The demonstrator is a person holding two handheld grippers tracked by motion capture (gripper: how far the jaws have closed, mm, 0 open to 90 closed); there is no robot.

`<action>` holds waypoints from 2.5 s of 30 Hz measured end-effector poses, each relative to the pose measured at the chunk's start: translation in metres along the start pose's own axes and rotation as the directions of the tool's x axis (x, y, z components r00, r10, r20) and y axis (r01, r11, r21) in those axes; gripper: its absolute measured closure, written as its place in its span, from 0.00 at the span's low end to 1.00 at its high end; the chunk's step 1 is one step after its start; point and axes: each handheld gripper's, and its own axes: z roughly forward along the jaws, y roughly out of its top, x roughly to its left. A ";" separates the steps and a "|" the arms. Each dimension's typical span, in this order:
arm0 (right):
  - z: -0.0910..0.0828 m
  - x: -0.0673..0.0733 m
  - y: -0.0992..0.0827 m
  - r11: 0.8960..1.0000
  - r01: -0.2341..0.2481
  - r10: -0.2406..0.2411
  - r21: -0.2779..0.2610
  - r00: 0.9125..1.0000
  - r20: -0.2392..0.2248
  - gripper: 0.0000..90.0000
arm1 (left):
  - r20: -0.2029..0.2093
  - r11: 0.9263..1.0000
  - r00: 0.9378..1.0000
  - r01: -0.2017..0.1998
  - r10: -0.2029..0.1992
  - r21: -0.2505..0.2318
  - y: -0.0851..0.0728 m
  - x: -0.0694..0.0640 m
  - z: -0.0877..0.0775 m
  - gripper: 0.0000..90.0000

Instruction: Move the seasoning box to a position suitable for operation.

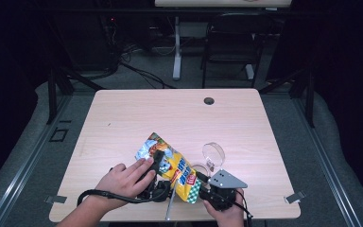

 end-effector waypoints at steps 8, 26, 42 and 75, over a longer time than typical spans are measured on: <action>0.001 0.001 0.001 1.000 0.004 -0.004 0.005 1.000 -0.002 0.81 | 0.006 1.000 1.000 -0.005 0.005 0.001 0.000 0.001 -0.001 0.76; 0.003 0.002 0.001 1.000 0.007 -0.007 0.001 1.000 -0.013 0.83 | 0.014 1.000 1.000 -0.012 0.012 -0.008 0.002 0.002 -0.003 0.82; 0.002 0.001 0.001 1.000 0.002 -0.002 0.000 1.000 -0.012 0.83 | 0.013 1.000 1.000 -0.028 0.029 -0.011 0.004 0.005 -0.004 0.83; 0.000 -0.002 0.000 1.000 -0.005 0.005 -0.001 1.000 -0.008 0.83 | 0.007 0.998 0.999 -0.053 0.053 -0.015 0.009 0.010 -0.004 0.83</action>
